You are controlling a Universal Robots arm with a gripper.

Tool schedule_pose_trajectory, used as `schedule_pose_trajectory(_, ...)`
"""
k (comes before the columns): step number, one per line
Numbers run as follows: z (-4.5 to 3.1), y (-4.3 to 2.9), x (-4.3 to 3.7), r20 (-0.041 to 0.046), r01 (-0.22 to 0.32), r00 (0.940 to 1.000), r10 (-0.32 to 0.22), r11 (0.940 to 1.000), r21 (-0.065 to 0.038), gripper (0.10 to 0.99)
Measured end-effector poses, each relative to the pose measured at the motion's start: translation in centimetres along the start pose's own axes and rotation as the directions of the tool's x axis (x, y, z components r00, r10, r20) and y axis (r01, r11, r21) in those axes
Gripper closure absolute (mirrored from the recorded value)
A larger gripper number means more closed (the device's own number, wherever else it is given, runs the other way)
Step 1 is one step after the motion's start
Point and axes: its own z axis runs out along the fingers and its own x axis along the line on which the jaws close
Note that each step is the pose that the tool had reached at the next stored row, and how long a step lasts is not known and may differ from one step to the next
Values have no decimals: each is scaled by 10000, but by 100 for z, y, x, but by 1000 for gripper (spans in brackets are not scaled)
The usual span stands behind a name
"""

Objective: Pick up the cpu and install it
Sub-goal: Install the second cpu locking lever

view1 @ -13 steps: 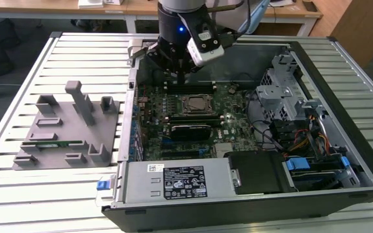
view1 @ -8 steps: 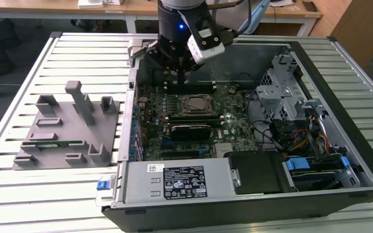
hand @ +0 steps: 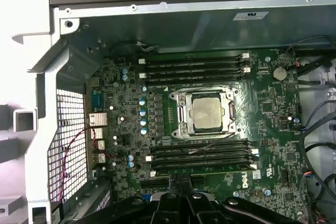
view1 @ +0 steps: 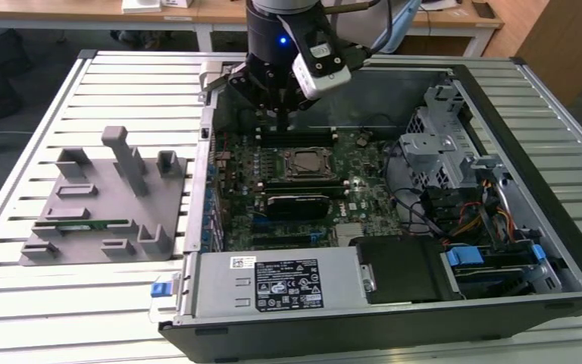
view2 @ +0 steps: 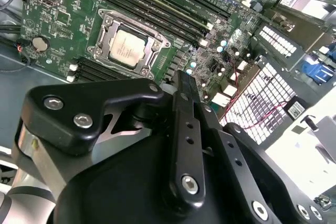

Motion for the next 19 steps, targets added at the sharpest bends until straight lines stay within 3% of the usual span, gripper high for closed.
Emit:
schedule_pose_trajectory(6, 3, 0, -5, 1, 0, 10000, 0, 10000, -2, 980)
schedule_pose_trajectory(13, 19, 5, -77, 0, 0, 10000, 0, 10000, -8, 980)
schedule_pose_trajectory(19, 67, 5, -106, -27, -8, 10000, 8, 9996, -284, 980)
